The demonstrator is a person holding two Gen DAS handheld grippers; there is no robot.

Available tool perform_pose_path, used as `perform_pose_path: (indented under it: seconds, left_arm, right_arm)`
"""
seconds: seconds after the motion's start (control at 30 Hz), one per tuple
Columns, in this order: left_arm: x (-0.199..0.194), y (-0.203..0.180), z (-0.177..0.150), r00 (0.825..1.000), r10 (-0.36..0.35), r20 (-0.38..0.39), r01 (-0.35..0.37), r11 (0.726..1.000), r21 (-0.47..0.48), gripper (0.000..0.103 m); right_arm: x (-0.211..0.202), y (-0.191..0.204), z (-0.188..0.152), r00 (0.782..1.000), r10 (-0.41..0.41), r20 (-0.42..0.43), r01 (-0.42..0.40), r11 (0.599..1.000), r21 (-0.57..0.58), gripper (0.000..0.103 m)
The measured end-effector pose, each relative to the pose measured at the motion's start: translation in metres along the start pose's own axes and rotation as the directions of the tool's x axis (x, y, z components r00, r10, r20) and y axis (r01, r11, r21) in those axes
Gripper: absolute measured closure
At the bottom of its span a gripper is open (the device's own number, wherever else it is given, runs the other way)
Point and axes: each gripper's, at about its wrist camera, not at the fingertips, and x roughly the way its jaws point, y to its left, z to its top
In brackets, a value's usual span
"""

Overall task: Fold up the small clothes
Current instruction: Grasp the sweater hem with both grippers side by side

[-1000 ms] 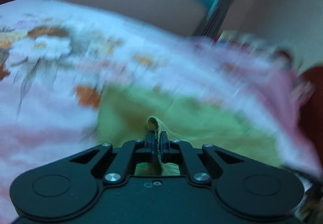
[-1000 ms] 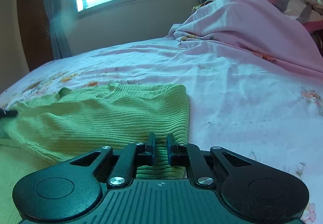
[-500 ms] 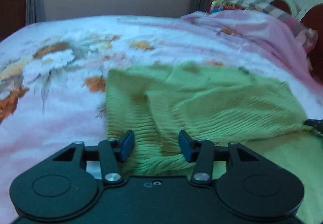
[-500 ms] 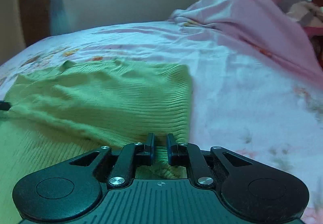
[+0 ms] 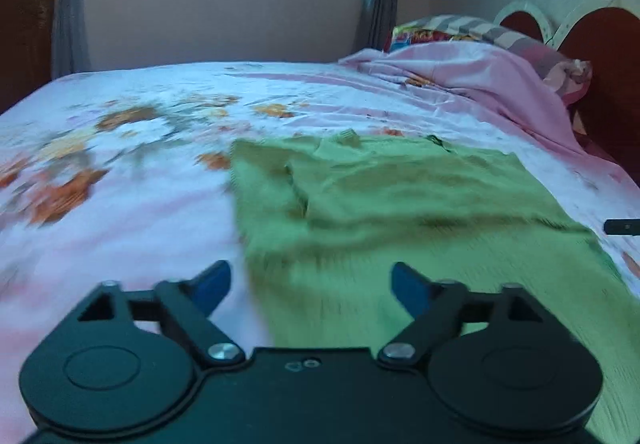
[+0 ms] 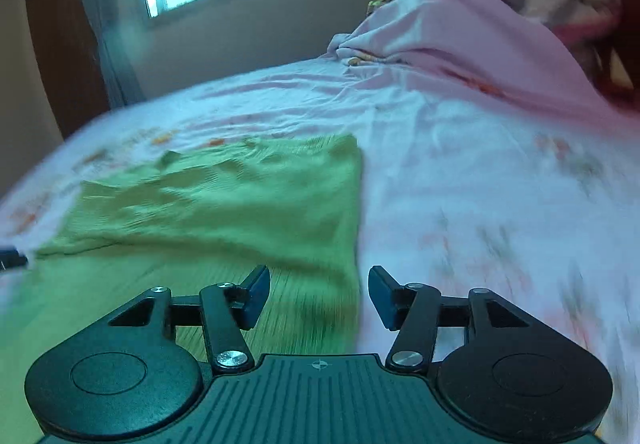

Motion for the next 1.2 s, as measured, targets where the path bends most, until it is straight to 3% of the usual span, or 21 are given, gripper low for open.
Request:
perform_pose_path:
  seconds: [0.07,0.13,0.23,0.37,0.5,0.6,0.8,0.93,1.03,1.2]
  left_arm:
    - [-0.026,0.002,-0.028,0.997,-0.016,-0.075,0.014,1.0,-0.021,0.014]
    - [-0.055,0.006,-0.058,0.995,-0.031,-0.093,0.022,0.996,-0.087,0.014]
    - [-0.098,-0.002,-0.094,0.991,-0.073,-0.114,0.062,0.993,-0.096,0.013]
    - [-0.134,-0.01,-0.117,0.971,-0.187,-0.147,0.17,0.978,-0.117,0.018]
    - [-0.143,-0.001,-0.126,0.941,-0.301,-0.156,0.26,0.935,-0.24,0.045]
    - [-0.138,0.016,-0.135,0.909,-0.397,-0.127,0.323,0.863,-0.388,0.054]
    - [-0.133,0.031,-0.149,0.868,-0.491,-0.07,0.387,0.759,-0.523,0.055]
    - [-0.127,0.038,-0.155,0.856,-0.517,-0.024,0.413,0.71,-0.57,0.057]
    - [-0.121,0.043,-0.158,0.845,-0.534,0.0,0.427,0.676,-0.601,0.065]
    - [-0.108,0.046,-0.155,0.822,-0.57,0.002,0.45,0.646,-0.617,0.066]
  right_arm:
    - [-0.034,-0.01,-0.021,0.999,0.031,-0.014,-0.03,0.997,0.077,0.049]
    - [-0.068,-0.02,-0.044,0.998,0.058,-0.021,-0.054,0.985,0.165,0.049]
    - [-0.117,-0.027,-0.08,0.996,0.089,-0.024,-0.08,0.959,0.273,0.049]
    - [-0.165,-0.021,-0.11,0.99,0.137,-0.044,-0.115,0.937,0.331,0.049]
    - [-0.185,-0.017,-0.133,0.986,0.149,-0.075,-0.111,0.92,0.376,0.049]
    - [-0.192,-0.021,-0.149,0.982,0.179,-0.055,-0.139,0.893,0.427,0.049]
    - [-0.195,-0.033,-0.159,0.967,0.252,-0.026,-0.201,0.826,0.526,0.049]
    - [-0.191,-0.044,-0.163,0.953,0.304,-0.006,-0.244,0.776,0.581,0.049]
    - [-0.189,-0.056,-0.165,0.952,0.305,0.03,-0.253,0.727,0.638,0.049]
    - [-0.181,-0.06,-0.162,0.93,0.367,0.018,-0.294,0.712,0.638,0.049]
